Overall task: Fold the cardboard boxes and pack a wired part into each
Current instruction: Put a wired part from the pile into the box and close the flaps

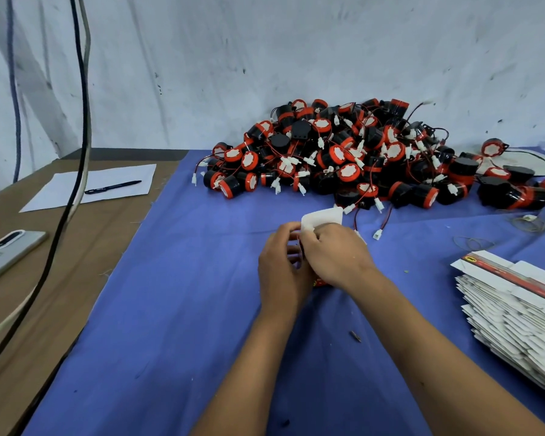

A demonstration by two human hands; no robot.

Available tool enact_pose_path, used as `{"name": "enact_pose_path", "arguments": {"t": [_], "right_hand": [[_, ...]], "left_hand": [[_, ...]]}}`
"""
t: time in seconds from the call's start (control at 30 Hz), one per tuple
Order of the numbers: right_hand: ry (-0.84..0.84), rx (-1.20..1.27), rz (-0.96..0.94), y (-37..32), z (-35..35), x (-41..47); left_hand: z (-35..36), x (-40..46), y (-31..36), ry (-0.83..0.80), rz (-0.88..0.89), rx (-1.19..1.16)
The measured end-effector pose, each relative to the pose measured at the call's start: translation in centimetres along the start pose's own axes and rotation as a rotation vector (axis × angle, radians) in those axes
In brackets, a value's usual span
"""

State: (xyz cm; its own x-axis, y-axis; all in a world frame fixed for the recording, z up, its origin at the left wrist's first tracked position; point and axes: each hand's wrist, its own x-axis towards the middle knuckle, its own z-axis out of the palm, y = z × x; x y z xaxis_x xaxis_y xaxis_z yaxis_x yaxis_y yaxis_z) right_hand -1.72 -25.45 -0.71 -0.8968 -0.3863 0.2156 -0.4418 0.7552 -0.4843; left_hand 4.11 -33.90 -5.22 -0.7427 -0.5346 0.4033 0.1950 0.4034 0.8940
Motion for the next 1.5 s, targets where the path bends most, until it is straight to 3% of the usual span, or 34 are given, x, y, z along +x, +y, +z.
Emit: {"name": "enact_pose_path", "arguments": {"t": [0.17, 0.33, 0.57, 0.83, 0.93, 1.03, 1.17, 1.33, 1.5], "right_hand": [[-0.149, -0.042, -0.09, 0.2, -0.6, 0.0], [-0.227, 0.145, 0.021, 1.0, -1.5, -0.4], [-0.135, 0.112, 0.013, 0.8, -1.1, -0.4], [-0.071, 0.378, -0.101, 2.4, -1.0, -2.1], [0.043, 0.509, -0.075, 2.5, -0.8, -2.5], [0.042, 0.61, -0.037, 2.6, -0.6, -2.4], [0.009, 0.532, -0.036, 2.8, -0.5, -1.9], [0.019, 0.122, -0.088, 1.9, -0.4, -1.4], [0.003, 0.153, -0.184, 0.8, -0.9, -1.1]], "left_hand": [[0.6, -0.3, -0.7, 0.086, 0.15, 0.124], [0.8, -0.3, -1.0, 0.121, 0.204, 0.174], [0.7, 0.1, -1.3, 0.135, 0.25, 0.181], [0.5, 0.0, -0.6, 0.058, 0.16, 0.205], [0.5, 0.1, -0.4, 0.059, 0.137, 0.157], [0.6, -0.1, -0.1, 0.071, 0.046, 0.045], [0.8, -0.2, 0.1, 0.07, -0.092, -0.03], [1.1, -0.3, 0.7, 0.082, -0.208, -0.19], [1.6, -0.4, 1.0, 0.107, -0.186, -0.231]]}}
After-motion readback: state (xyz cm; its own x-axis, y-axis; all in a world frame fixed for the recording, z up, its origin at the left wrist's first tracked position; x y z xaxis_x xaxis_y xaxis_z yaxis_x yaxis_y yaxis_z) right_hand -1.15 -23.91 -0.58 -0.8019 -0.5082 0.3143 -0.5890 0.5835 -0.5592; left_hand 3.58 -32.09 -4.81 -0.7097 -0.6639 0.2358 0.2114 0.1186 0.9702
